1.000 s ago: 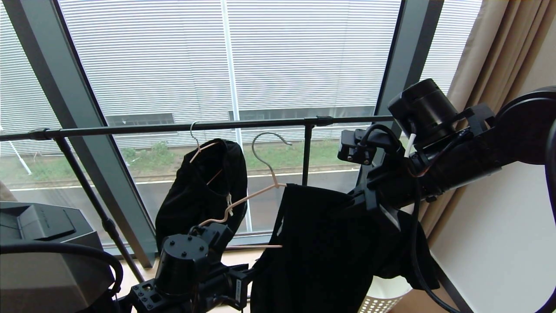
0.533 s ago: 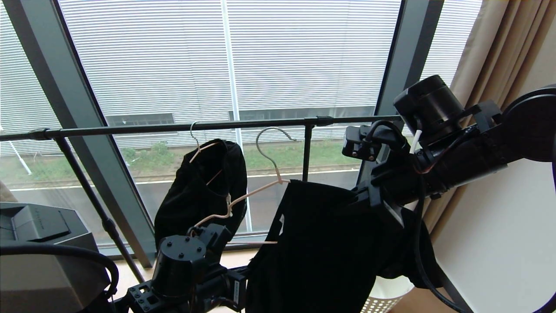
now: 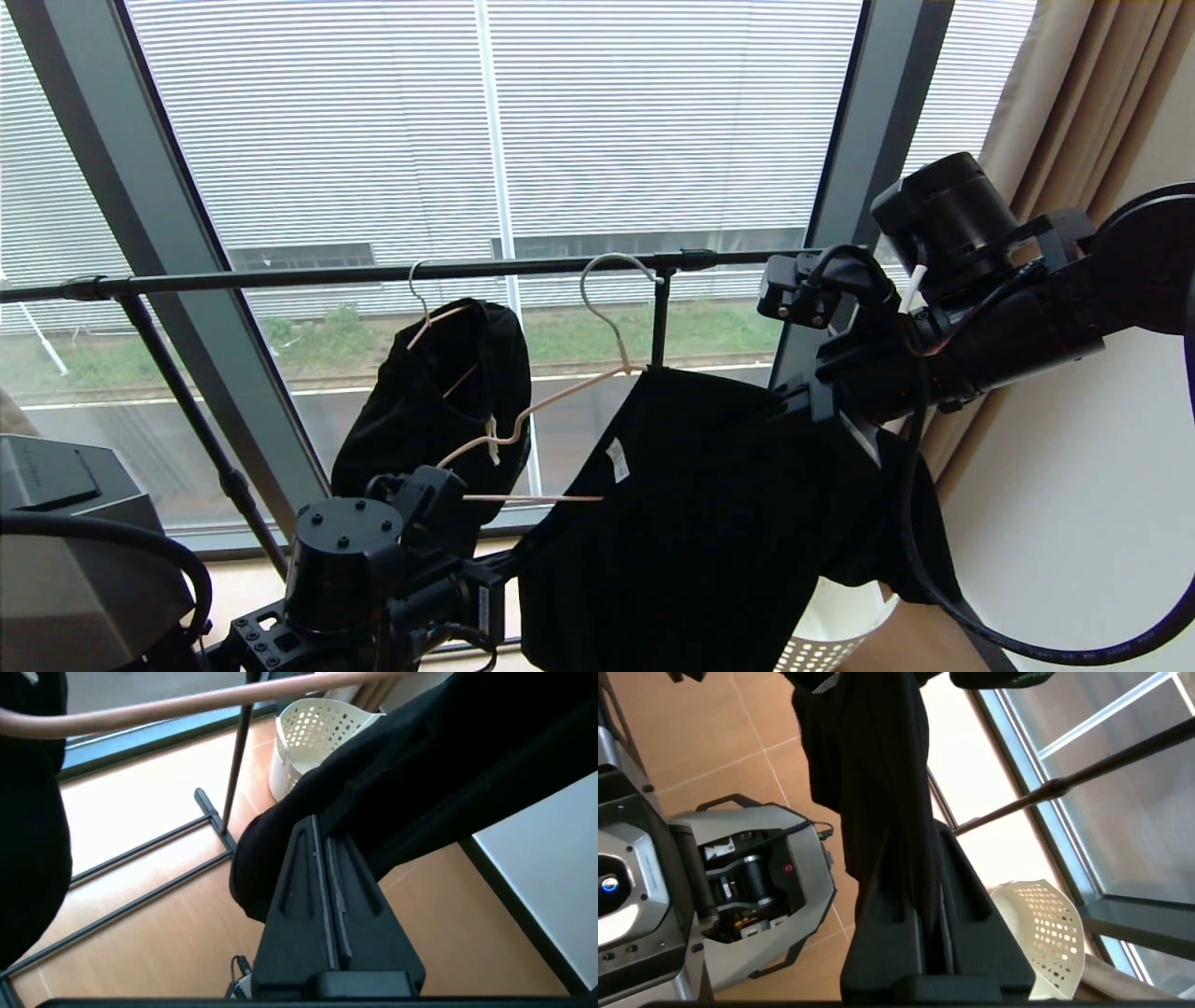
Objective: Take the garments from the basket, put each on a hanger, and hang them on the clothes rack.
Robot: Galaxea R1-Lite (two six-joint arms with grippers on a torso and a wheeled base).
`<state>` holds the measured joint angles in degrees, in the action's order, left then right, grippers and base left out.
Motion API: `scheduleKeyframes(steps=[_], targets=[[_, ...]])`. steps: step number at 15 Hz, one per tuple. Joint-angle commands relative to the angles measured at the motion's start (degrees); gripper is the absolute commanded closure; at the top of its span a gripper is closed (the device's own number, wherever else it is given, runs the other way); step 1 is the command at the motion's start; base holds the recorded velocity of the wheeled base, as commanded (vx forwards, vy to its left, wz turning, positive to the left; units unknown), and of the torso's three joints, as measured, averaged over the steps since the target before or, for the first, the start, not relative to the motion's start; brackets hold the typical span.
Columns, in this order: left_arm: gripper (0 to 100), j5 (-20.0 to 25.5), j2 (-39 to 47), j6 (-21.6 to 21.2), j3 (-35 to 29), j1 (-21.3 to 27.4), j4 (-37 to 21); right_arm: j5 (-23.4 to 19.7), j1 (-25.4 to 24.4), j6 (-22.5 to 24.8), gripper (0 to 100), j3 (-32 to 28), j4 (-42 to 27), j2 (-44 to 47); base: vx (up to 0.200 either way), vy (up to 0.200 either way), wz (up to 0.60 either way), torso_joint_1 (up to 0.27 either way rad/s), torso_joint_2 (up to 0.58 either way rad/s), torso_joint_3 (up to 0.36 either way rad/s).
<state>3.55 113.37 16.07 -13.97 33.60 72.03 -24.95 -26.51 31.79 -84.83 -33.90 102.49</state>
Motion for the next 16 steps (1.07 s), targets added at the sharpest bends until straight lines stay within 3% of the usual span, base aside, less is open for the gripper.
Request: scheduleKeyframes(steps=[1,7,16], targets=[[100,-0.03,-0.35,-0.16,0.26,-1.43,0.3,-0.01,0.94,0.11,100,0.2,-0.02,-0.09,0.0,0.0,0.0,0.0,0.0,0.0],[100,0.06,-1.75,-1.92,-0.62,-8.02,0.39,-0.01,1.64,0.81,100,1.16,-0.02,-1.59,0.0,0.0,0.0,0.0,0.0,0.0],[100,0.32,-4.74,-2.36,-2.29,-13.73,0.21,0.08,3.49,4.24,100,2.66,-0.02,-2.91,0.0,0.0,0.0,0.0,0.0,0.0]])
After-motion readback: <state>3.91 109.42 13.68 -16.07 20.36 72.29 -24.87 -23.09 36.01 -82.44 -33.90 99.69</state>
